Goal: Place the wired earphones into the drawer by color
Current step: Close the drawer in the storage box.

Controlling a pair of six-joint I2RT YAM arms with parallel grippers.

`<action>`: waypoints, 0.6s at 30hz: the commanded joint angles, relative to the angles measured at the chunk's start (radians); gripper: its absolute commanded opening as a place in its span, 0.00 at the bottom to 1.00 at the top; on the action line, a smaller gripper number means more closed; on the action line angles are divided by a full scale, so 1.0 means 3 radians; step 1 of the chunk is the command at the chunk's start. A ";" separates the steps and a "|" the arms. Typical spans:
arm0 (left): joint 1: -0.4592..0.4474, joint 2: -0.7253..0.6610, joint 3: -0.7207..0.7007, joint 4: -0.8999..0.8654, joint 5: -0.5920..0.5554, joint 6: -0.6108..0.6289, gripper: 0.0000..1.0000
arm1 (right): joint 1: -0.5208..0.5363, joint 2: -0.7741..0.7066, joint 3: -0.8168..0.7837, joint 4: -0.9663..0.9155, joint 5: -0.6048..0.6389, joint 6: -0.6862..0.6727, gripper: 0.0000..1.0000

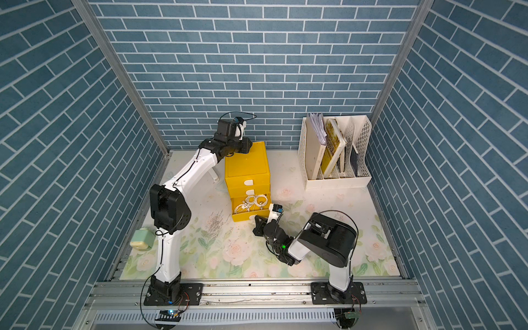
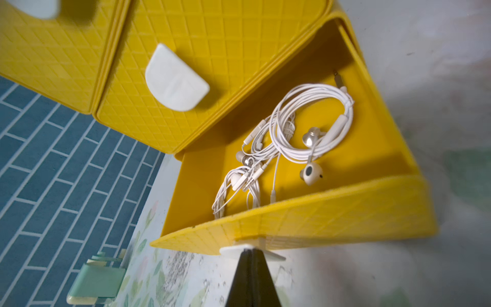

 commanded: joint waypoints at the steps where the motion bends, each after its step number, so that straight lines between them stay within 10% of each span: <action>1: 0.0029 0.0057 -0.0214 -0.0171 0.0063 0.0010 0.36 | -0.0130 0.0195 0.0201 0.0266 -0.0154 -0.0016 0.00; 18: 0.0032 0.0004 -0.0632 0.0069 0.0336 -0.0062 0.34 | -0.0412 0.0785 0.0804 0.0463 -0.0393 0.0083 0.00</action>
